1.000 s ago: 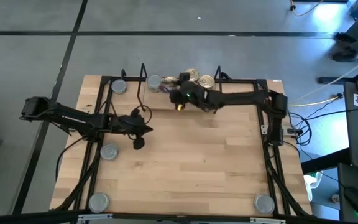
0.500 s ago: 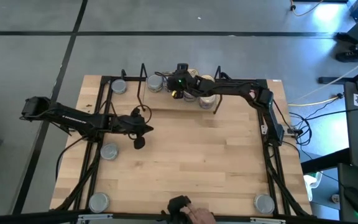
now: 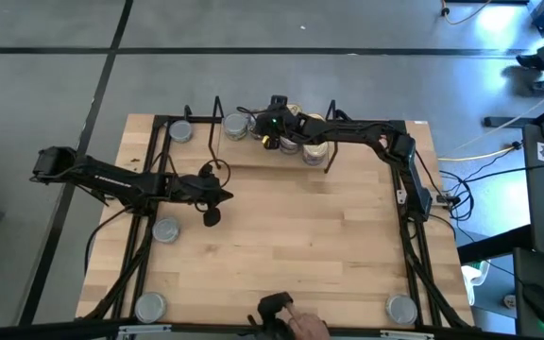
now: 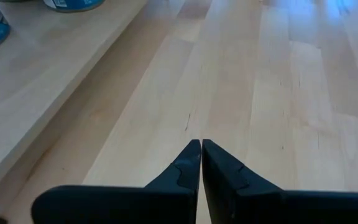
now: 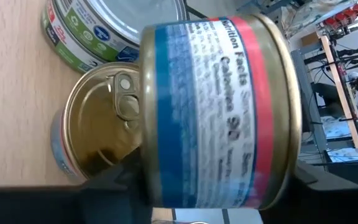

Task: Stack canned seafood by type on shelf
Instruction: Stack the blue-pink tuna can on top of the other blue-pink can on the shelf

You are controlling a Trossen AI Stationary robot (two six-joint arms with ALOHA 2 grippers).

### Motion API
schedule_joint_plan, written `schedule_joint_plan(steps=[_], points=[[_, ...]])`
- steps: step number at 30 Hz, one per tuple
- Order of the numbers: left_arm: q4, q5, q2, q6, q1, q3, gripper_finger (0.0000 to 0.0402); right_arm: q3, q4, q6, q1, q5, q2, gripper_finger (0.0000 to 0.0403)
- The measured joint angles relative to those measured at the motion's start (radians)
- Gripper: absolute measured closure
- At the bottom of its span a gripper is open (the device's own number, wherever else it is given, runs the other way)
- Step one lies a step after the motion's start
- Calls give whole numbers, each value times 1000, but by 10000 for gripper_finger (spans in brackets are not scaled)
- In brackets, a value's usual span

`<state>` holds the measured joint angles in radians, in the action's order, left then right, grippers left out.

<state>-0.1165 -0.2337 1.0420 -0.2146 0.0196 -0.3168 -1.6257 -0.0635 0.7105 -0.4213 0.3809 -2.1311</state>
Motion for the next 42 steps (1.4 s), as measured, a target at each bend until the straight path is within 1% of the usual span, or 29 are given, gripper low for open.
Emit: schedule_joint_plan(steps=[5,7,9,12,16,19,24,28,31,36,42], points=[[0,0,0,-8,0,0,389,0,6,0,0,0,0,105],[0,0,0,-8,0,0,389,0,5,0,0,0,0,83],[0,0,0,-8,0,0,389,0,5,0,0,0,0,73],[0,0,0,-7,0,0,389,0,-9,0,1,-25,1,73],[0,0,0,-6,0,0,389,1,-15,1,2,-53,1,89],[1,0,0,-7,0,0,389,1,-13,1,3,-51,2,102],[1,0,0,-12,0,0,389,1,-38,4,3,27,2,115],[1,0,0,-13,0,0,389,1,-73,3,3,62,2,116],[1,0,0,-14,0,0,389,1,-76,3,4,58,2,116],[1,0,0,-14,0,0,389,1,-54,3,16,19,2,116],[1,0,0,-14,0,0,389,1,-67,-19,15,14,2,116]])
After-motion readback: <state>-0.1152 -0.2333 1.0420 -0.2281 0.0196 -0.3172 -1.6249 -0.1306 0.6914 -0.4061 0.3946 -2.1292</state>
